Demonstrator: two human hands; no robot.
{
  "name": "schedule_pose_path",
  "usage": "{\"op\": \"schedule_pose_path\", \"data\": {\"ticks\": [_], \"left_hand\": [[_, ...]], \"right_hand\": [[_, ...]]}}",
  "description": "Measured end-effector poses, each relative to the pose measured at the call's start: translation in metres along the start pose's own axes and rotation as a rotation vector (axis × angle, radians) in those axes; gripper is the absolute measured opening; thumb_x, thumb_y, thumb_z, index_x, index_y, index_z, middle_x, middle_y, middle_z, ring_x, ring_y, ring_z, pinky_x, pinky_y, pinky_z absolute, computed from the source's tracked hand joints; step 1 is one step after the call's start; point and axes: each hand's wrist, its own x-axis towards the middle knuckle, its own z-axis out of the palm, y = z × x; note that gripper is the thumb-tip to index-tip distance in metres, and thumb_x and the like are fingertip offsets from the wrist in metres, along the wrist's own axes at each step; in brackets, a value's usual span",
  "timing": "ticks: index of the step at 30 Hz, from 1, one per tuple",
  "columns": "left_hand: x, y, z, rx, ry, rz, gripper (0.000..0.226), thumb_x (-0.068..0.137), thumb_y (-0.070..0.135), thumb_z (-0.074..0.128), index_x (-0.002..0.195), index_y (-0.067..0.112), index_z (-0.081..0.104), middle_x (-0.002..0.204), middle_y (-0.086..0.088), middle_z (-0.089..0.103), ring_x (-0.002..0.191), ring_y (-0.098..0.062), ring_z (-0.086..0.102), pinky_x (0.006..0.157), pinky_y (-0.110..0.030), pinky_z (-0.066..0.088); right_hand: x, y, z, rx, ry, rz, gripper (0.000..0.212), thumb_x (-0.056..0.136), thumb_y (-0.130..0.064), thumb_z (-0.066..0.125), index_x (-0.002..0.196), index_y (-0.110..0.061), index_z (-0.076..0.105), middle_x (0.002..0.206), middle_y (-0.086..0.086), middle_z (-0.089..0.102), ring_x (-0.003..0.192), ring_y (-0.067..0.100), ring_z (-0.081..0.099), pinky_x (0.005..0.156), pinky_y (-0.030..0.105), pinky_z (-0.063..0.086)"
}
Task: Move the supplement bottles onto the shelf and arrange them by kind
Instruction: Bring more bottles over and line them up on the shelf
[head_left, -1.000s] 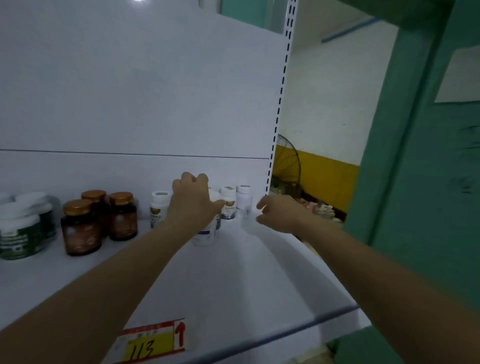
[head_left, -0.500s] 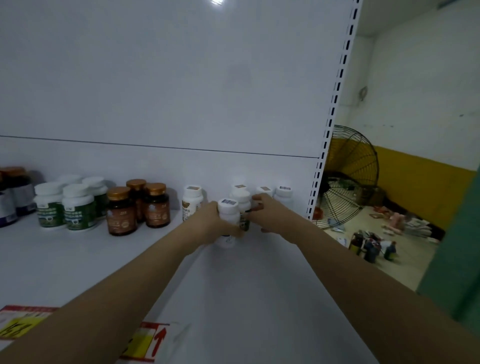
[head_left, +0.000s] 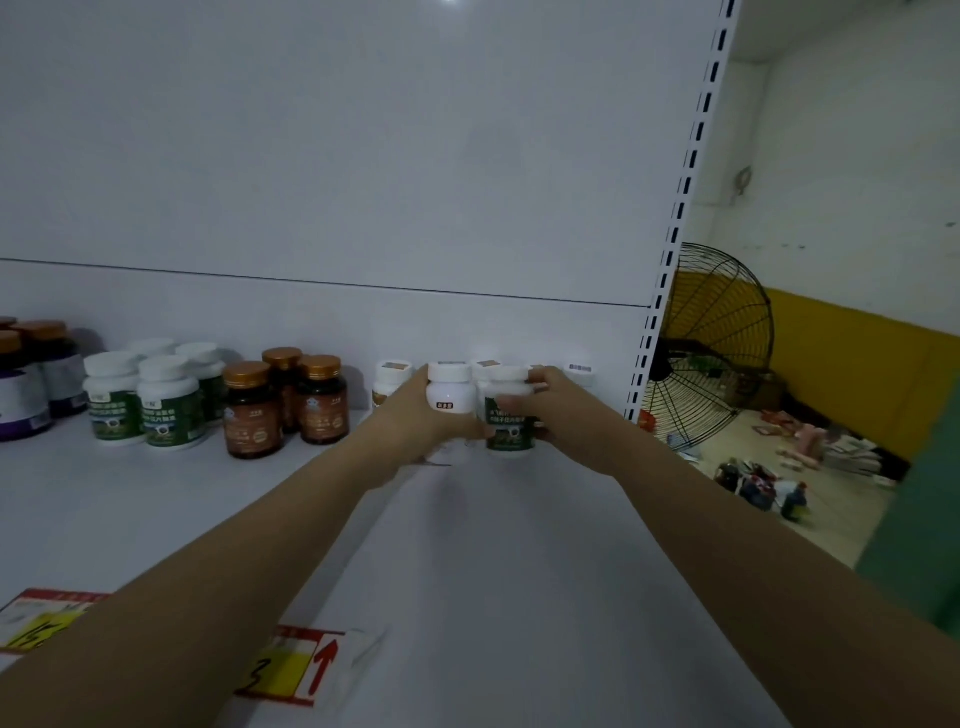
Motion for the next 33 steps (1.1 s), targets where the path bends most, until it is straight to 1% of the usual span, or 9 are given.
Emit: {"op": "schedule_pose_path", "data": {"ticks": [3,7,12,15,19,22,25,30,33], "left_hand": [[-0.005,0.006,-0.005,-0.101,-0.004,-0.058,0.037,0.072,0.002,0.076,0.093,0.029,0.062,0.094,-0.007,0.07,0.091,-0.023,0.064,0.088,-0.05,0.054],[-0.008,0.011,-0.014,-0.209,-0.028,-0.102,0.036,0.071,0.005,0.075,0.095,0.025,0.058,0.1,-0.011,0.067,0.09,-0.024,0.062,0.082,-0.042,0.054],[-0.021,0.017,-0.019,-0.348,-0.009,-0.107,0.033,0.077,0.016,0.075,0.101,0.019,0.052,0.089,-0.009,0.064,0.086,-0.026,0.063,0.077,-0.041,0.057],[-0.036,0.024,-0.023,-0.403,0.007,-0.121,0.016,0.084,0.025,0.065,0.095,0.022,0.052,0.084,-0.007,0.062,0.08,-0.023,0.06,0.082,-0.041,0.054],[-0.062,0.025,-0.043,-0.319,0.13,-0.085,0.019,0.081,0.022,0.064,0.098,0.02,0.056,0.097,-0.013,0.064,0.086,-0.026,0.061,0.091,-0.047,0.051],[-0.088,0.023,-0.072,-0.263,0.284,-0.067,0.028,0.071,0.025,0.066,0.097,0.013,0.062,0.093,-0.016,0.069,0.081,-0.028,0.063,0.084,-0.046,0.054],[-0.123,0.017,-0.111,-0.239,0.427,-0.06,0.005,0.076,0.024,0.063,0.08,0.021,0.062,0.069,0.0,0.068,0.069,-0.021,0.061,0.066,-0.03,0.049],[-0.194,0.006,-0.185,-0.202,0.575,-0.075,0.011,0.074,0.025,0.063,0.083,0.02,0.06,0.079,-0.009,0.067,0.075,-0.028,0.063,0.086,-0.045,0.053],[-0.241,-0.001,-0.232,-0.211,0.658,-0.087,0.004,0.081,0.018,0.059,0.085,0.02,0.058,0.076,-0.01,0.066,0.071,-0.027,0.062,0.078,-0.039,0.053]], "right_hand": [[-0.006,-0.009,-0.004,0.196,-0.041,-0.006,0.022,0.088,-0.008,0.056,0.11,-0.01,0.053,0.11,0.012,0.06,0.1,0.028,0.06,0.098,0.047,0.047],[-0.021,-0.024,-0.001,0.328,-0.037,-0.043,0.004,0.07,-0.017,0.058,0.073,-0.015,0.055,0.088,0.009,0.059,0.077,0.024,0.06,0.077,0.037,0.051],[-0.037,-0.039,0.012,0.317,-0.085,-0.07,0.023,0.09,-0.035,0.056,0.083,-0.013,0.056,0.074,0.007,0.062,0.061,0.019,0.06,0.062,0.027,0.054],[-0.04,-0.045,0.028,0.217,-0.073,-0.078,0.032,0.087,-0.046,0.06,0.082,-0.014,0.058,0.07,0.006,0.064,0.058,0.017,0.061,0.062,0.027,0.053],[-0.035,-0.057,0.059,0.131,-0.061,-0.143,0.034,0.084,-0.049,0.062,0.08,-0.015,0.061,0.068,0.005,0.068,0.054,0.015,0.064,0.059,0.026,0.054],[-0.028,-0.068,0.094,0.137,-0.134,-0.155,0.035,0.08,-0.051,0.065,0.078,-0.016,0.065,0.07,0.006,0.07,0.057,0.019,0.066,0.067,0.034,0.056],[-0.023,-0.076,0.139,0.125,-0.199,-0.163,0.034,0.082,-0.049,0.064,0.079,-0.016,0.066,0.068,0.005,0.07,0.055,0.018,0.065,0.065,0.03,0.055],[-0.029,-0.096,0.233,0.08,-0.263,-0.143,0.069,0.064,-0.07,0.068,0.109,-0.018,0.065,0.095,0.009,0.073,0.081,0.024,0.071,0.082,0.038,0.055],[-0.042,-0.111,0.298,0.146,-0.355,-0.163,0.042,0.078,-0.053,0.066,0.097,-0.014,0.066,0.072,0.007,0.072,0.055,0.018,0.068,0.064,0.028,0.056]]}}
